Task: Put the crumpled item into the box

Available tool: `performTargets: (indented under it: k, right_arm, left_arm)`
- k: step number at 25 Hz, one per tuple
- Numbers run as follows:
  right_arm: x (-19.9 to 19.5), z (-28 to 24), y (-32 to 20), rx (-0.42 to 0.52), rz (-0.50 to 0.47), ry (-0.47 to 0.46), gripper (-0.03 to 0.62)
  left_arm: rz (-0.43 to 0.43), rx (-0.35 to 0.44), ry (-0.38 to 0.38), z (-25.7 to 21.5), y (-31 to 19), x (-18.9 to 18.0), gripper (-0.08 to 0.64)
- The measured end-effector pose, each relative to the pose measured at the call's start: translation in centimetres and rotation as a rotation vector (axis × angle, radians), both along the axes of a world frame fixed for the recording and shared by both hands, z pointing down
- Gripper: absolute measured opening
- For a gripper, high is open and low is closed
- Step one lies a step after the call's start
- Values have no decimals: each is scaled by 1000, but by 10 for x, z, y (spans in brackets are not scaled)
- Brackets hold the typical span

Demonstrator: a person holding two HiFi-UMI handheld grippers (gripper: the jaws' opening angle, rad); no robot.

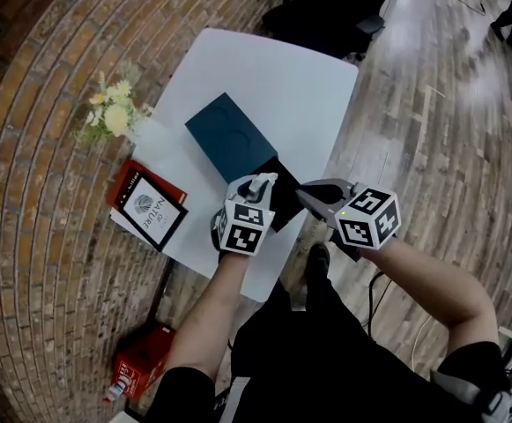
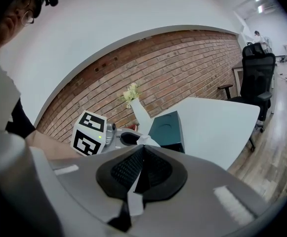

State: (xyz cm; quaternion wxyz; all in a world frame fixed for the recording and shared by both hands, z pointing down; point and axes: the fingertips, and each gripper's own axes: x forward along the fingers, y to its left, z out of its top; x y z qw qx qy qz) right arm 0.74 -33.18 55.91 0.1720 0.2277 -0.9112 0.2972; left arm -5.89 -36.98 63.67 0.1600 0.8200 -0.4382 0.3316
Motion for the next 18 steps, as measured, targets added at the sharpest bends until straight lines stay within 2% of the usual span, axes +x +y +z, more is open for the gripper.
performTargets:
  k: [3,5,13,18]
  right_arm:
    - [2,1,-1,-3,1,-2,-2]
    - [4,2,-1,-9,7,-7,-2]
    - [22,6,-6,-37,35,-10,-2]
    - [30,-5,-12,-22,43,-12,-1]
  left_arm:
    - [39,-3,-63,12,-8,8,85]
    - [68,-6,-79,17,-9,15,96]
    - [158,-100,-44,42,13,43,223]
    - [204,-136,-27,46,26,63,235]
